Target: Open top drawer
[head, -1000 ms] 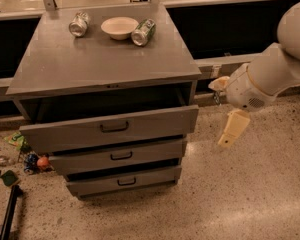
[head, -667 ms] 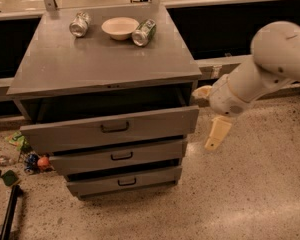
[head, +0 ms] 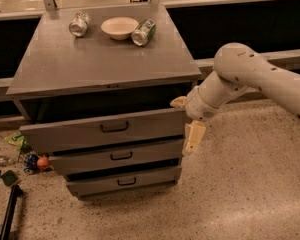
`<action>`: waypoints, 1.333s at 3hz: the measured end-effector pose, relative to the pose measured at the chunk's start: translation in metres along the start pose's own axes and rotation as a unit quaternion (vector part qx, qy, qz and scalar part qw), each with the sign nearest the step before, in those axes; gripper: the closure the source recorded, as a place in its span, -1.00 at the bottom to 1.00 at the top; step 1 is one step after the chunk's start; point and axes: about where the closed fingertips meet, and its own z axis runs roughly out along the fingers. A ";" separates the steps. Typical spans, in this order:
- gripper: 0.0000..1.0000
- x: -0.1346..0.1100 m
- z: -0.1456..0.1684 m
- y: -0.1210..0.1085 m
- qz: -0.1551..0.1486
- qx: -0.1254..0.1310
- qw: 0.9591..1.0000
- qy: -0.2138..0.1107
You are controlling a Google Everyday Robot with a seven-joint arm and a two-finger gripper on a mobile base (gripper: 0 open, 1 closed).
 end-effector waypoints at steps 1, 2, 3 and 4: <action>-1.00 -0.011 0.028 -0.019 -0.025 -0.020 0.999 -0.008; -1.00 -0.017 0.044 -0.029 -0.034 -0.032 0.999 -0.011; -0.96 -0.021 0.056 -0.035 -0.039 -0.041 0.998 -0.012; -0.72 -0.026 0.064 -0.036 -0.044 -0.050 0.998 -0.017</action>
Offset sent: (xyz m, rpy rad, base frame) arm 0.0407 0.0519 -0.0354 0.0108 0.0301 0.1154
